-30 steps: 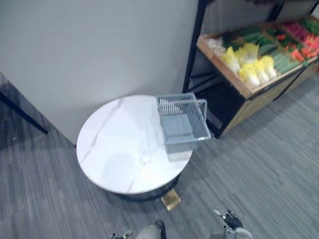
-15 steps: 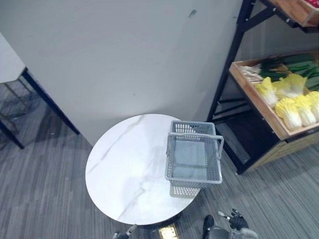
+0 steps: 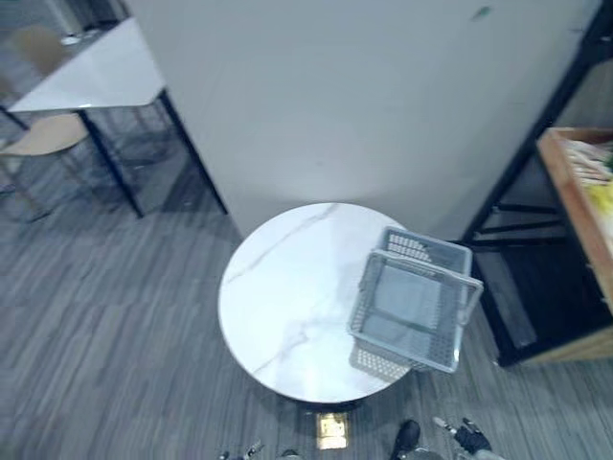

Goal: Pick vegetable in the basket

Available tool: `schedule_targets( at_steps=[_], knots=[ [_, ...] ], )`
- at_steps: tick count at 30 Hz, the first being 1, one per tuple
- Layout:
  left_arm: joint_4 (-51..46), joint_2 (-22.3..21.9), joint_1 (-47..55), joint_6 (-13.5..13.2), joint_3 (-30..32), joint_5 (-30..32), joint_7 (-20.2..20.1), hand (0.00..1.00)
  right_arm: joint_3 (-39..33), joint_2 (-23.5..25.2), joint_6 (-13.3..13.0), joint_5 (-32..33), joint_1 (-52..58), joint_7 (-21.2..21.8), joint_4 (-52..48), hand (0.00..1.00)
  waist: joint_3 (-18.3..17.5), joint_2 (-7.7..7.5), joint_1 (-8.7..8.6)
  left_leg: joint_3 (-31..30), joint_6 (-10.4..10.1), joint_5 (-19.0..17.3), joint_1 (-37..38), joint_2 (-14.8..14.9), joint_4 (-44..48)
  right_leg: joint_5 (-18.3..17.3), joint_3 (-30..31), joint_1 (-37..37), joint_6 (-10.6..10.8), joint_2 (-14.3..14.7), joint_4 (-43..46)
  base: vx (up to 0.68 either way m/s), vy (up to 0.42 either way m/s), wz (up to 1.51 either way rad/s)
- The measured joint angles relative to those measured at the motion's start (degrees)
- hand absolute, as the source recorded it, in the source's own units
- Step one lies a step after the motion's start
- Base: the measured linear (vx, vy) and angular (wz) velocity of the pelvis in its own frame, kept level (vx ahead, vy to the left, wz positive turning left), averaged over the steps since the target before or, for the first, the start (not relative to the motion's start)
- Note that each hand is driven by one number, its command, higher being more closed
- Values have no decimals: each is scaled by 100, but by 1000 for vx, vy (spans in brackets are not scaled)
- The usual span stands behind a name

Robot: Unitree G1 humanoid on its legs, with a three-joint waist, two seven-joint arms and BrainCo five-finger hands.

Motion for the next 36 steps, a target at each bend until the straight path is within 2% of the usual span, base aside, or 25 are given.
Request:
schedule_targets(
  at_steps=[2,5,8,10,12,15,19,22,30,36],
  knots=[
    [-10,-4,83,14,-46,141,39,0,-306,-215,-1,-43,-229,-132,-15,0,19,44,15,106,41,-54,-21,-36,-86,119,100,-31,-2,14,-118,-43,50,-11],
    [12,26,237,69,-180,231,72,0,-571,-773,0,-479,-566,-483,-375,0,34,58,10,367,-4,-146,-93,-55,-93,160,345,-236,-22,9,-117,-14,20,-43],
    [21,128,238,65,-445,243,73,0,-461,-1300,20,-993,-669,-785,-1384,0,68,60,-35,520,-21,-183,-109,-83,-100,422,542,-413,-73,5,-86,64,2,-36],
    [11,141,190,57,-610,241,80,0,-263,-1679,82,-1586,-760,-1037,-2494,0,88,101,-73,626,-7,-173,-198,-68,-79,586,674,-593,-121,46,-82,81,-12,-25],
    [-28,142,164,37,-664,240,80,0,-187,-1891,128,-2013,-1091,-1262,-3020,0,194,149,-168,626,-3,-170,-197,-66,-78,654,689,-625,-177,59,-79,89,-3,-7],
    [-88,187,117,-28,-773,238,70,0,181,-2121,147,-2386,-1419,-1410,-3753,0,256,135,-160,598,-6,-172,-191,-101,-63,665,686,-626,-191,50,-68,77,18,1],
    [-221,242,117,-26,-833,245,28,0,1001,-2353,124,-2626,-1702,-1312,-4287,0,311,47,-134,465,-4,-173,-192,-158,-60,666,655,-599,-191,13,-23,29,17,10],
    [-232,284,62,-10,-832,352,-99,0,1979,-2755,-66,-3059,-1957,-838,-4540,0,384,-20,-25,427,68,-220,-201,-208,31,666,646,-586,-188,-59,53,-19,30,7],
    [-228,319,4,-9,-821,353,-147,0,3107,-2948,-274,-3052,-2326,-210,-4647,0,493,-112,17,172,115,-257,-377,-230,220,679,560,-544,-155,-121,24,-49,-5,11],
    [-222,326,5,-6,-820,355,-143,0,3730,-3174,-313,-3280,-2382,-13,-4625,0,501,-125,13,177,114,-253,-400,-198,208,683,584,-583,-154,-73,6,-2,-12,-2]
  ],
)
